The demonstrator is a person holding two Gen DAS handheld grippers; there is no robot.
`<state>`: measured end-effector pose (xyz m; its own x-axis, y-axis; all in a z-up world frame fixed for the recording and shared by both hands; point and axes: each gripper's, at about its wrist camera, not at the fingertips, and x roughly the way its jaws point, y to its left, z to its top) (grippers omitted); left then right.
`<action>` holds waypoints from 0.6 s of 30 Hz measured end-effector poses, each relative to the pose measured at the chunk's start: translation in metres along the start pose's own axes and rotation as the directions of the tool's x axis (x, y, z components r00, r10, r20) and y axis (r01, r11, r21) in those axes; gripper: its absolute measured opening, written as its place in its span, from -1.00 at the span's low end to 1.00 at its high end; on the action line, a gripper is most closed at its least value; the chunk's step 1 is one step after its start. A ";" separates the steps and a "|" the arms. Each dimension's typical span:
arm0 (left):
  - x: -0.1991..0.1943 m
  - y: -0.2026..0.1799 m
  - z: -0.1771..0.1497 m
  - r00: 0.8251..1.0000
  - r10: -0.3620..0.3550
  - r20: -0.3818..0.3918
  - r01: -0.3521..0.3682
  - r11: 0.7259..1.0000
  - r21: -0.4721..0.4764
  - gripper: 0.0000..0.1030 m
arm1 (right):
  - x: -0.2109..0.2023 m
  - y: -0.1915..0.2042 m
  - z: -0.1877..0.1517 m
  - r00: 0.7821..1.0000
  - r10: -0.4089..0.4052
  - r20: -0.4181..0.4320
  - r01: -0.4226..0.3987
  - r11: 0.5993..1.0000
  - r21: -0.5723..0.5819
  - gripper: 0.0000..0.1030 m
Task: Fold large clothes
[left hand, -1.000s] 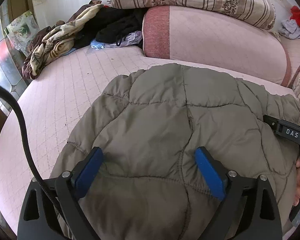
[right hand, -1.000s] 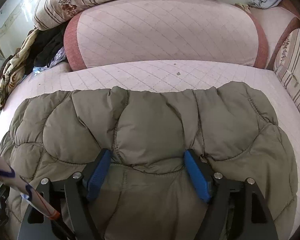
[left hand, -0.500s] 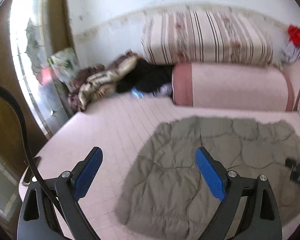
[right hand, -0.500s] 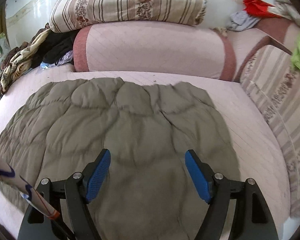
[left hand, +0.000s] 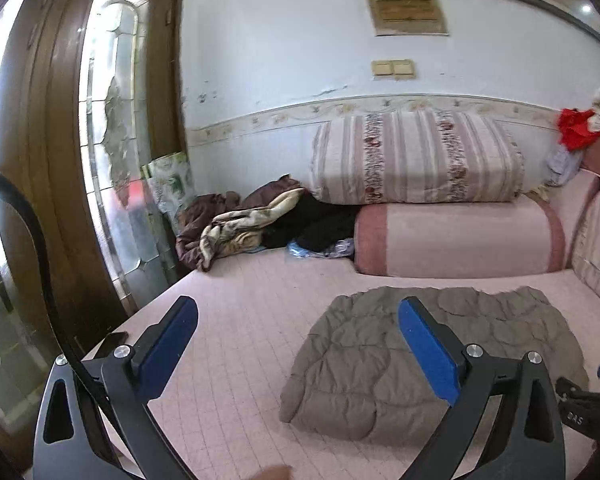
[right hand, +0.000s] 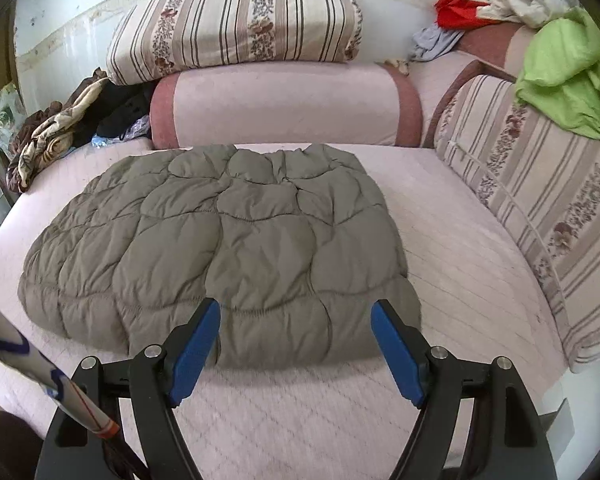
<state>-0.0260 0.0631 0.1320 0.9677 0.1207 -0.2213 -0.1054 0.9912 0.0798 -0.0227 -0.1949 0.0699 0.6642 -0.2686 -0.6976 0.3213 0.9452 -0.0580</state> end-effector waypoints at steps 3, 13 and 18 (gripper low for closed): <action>-0.012 -0.001 -0.007 0.999 -0.034 -0.025 0.035 0.999 0.007 0.94 | -0.017 -0.002 -0.007 1.000 0.002 0.017 -0.002 1.000 0.014 0.59; -0.046 0.000 -0.038 0.985 -0.114 -0.127 0.118 0.993 0.017 0.94 | -0.063 -0.002 -0.035 0.997 -0.032 0.073 0.031 0.999 0.018 0.62; -0.063 0.002 -0.043 0.980 -0.146 -0.136 0.149 0.989 0.016 0.94 | -0.076 0.000 -0.048 0.996 -0.038 0.078 0.038 0.999 0.004 0.62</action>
<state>-0.0971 0.0597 0.1039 0.9325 -0.0186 -0.3608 0.0438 0.9971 0.0618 -0.1061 -0.1658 0.0886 0.7023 -0.3181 -0.6368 0.3488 0.9336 -0.0817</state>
